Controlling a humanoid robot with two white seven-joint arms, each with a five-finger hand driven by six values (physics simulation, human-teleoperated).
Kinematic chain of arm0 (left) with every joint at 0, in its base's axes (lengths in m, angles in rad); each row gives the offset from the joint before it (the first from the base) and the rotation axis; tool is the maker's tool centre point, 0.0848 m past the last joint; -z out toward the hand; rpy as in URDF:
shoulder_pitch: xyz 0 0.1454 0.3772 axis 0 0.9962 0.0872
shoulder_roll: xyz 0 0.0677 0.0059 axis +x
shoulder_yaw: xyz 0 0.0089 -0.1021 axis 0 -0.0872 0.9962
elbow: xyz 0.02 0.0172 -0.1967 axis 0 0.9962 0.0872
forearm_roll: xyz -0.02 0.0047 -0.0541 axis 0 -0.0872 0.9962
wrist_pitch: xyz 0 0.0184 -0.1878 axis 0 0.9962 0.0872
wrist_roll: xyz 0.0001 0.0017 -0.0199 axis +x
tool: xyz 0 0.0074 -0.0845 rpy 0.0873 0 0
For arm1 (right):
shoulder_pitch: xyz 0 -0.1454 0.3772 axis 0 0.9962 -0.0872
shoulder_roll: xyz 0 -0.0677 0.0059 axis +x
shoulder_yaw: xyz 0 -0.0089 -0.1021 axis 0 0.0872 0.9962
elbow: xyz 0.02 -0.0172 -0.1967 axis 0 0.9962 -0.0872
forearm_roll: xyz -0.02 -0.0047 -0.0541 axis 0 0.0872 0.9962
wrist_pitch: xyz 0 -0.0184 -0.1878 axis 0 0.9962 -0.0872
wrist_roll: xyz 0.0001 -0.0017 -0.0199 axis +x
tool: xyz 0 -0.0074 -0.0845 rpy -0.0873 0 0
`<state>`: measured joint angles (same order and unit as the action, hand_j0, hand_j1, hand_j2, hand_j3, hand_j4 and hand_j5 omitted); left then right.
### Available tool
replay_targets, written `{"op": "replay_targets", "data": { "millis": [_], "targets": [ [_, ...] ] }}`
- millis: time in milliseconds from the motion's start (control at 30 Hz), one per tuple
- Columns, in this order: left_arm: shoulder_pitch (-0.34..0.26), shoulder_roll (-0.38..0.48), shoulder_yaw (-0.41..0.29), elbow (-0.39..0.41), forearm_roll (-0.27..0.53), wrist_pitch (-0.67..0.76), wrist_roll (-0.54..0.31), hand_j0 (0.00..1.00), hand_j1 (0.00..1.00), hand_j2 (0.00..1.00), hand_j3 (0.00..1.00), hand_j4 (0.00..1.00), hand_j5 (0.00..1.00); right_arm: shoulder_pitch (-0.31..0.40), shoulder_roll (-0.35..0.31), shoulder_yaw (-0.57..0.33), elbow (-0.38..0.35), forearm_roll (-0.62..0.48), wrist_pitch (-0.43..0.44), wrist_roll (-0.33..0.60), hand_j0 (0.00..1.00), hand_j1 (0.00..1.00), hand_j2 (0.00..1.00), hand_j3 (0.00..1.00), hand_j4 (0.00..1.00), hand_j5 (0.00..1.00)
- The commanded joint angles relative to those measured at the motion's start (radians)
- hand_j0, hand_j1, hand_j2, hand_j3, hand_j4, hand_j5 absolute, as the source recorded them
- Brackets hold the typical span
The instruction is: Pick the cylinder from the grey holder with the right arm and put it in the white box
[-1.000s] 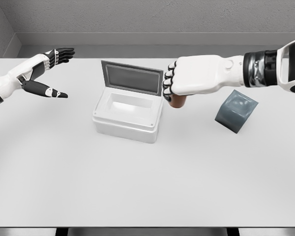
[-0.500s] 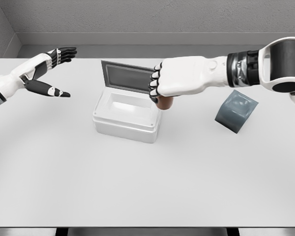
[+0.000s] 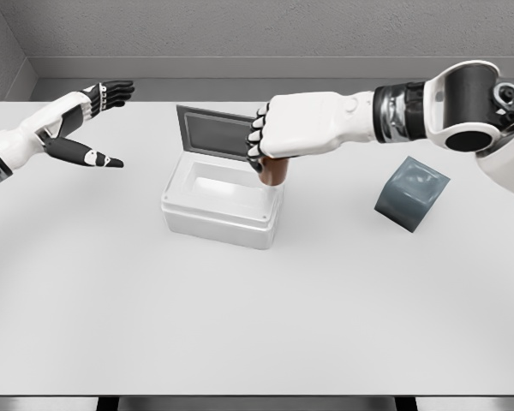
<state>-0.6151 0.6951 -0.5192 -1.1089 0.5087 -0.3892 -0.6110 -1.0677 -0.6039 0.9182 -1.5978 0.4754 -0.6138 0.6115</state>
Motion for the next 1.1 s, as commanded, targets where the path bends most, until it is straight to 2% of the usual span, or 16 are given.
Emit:
{"op": "replay_targets", "data": {
  "millis": [0,167,233,567,600,633,667,933,967,1000,1067],
  "targets": [
    [0.0,0.001,0.001,0.0,0.007,0.001,0.0,1.0,1.0,1.0,1.0,1.0,1.0,0.0,0.015,-0.001,0.007,-0.001,0.003,-0.001,0.53,0.53,0.53,0.53,0.53,0.53],
    [0.0,0.001,0.001,0.0,0.008,0.001,0.0,1.0,1.0,1.0,1.0,1.0,1.0,-0.002,0.039,-0.001,0.013,0.005,0.003,-0.001,0.53,0.53,0.53,0.53,0.53,0.53],
    [0.0,0.001,0.001,0.0,0.008,0.001,0.0,1.0,1.0,1.0,1.0,1.0,1.0,-0.005,0.058,0.001,0.042,0.006,0.003,-0.001,0.53,0.53,0.53,0.53,0.53,0.53],
    [-0.002,0.001,-0.004,0.0,0.007,0.001,0.0,1.0,1.0,1.0,1.0,1.0,1.0,-0.005,0.096,0.011,0.088,0.022,0.003,-0.001,0.53,0.53,0.53,0.53,0.53,0.53],
    [-0.002,0.001,-0.004,0.0,0.007,0.001,0.0,1.0,1.0,1.0,1.0,1.0,1.0,-0.005,0.096,0.011,0.091,0.032,0.003,-0.001,0.61,0.61,0.61,0.61,0.61,0.61],
    [-0.002,0.001,-0.004,0.0,0.007,0.001,0.0,1.0,1.0,1.0,1.0,1.0,1.0,-0.003,0.108,0.01,0.091,0.055,0.003,-0.001,0.87,0.87,0.87,0.87,0.87,0.87],
    [-0.002,0.001,-0.004,0.0,0.007,0.001,0.0,1.0,1.0,1.0,1.0,1.0,1.0,-0.003,0.115,0.01,0.093,0.058,0.003,-0.001,1.0,1.0,1.0,1.0,1.0,1.0],
    [-0.003,0.0,-0.004,0.0,0.007,0.001,0.0,1.0,1.0,1.0,1.0,1.0,1.0,-0.003,0.111,0.005,0.079,0.06,0.003,-0.001,1.0,1.0,1.0,1.0,1.0,1.0],
    [-0.003,-0.002,-0.005,0.0,0.007,0.001,0.0,1.0,1.0,1.0,1.0,1.0,1.0,-0.003,0.104,0.004,0.058,0.058,0.003,-0.001,1.0,1.0,1.0,1.0,1.0,1.0],
    [-0.003,-0.008,-0.005,0.0,0.007,0.001,0.0,1.0,1.0,1.0,1.0,1.0,1.0,-0.002,0.069,-0.002,0.019,0.054,0.003,-0.001,1.0,1.0,1.0,1.0,1.0,1.0],
    [-0.005,-0.029,-0.007,0.006,0.007,0.001,0.0,1.0,1.0,1.0,1.0,1.0,1.0,0.006,-0.03,-0.042,-0.108,0.046,0.003,-0.001,1.0,1.0,1.0,1.0,1.0,1.0]
  ]
}}
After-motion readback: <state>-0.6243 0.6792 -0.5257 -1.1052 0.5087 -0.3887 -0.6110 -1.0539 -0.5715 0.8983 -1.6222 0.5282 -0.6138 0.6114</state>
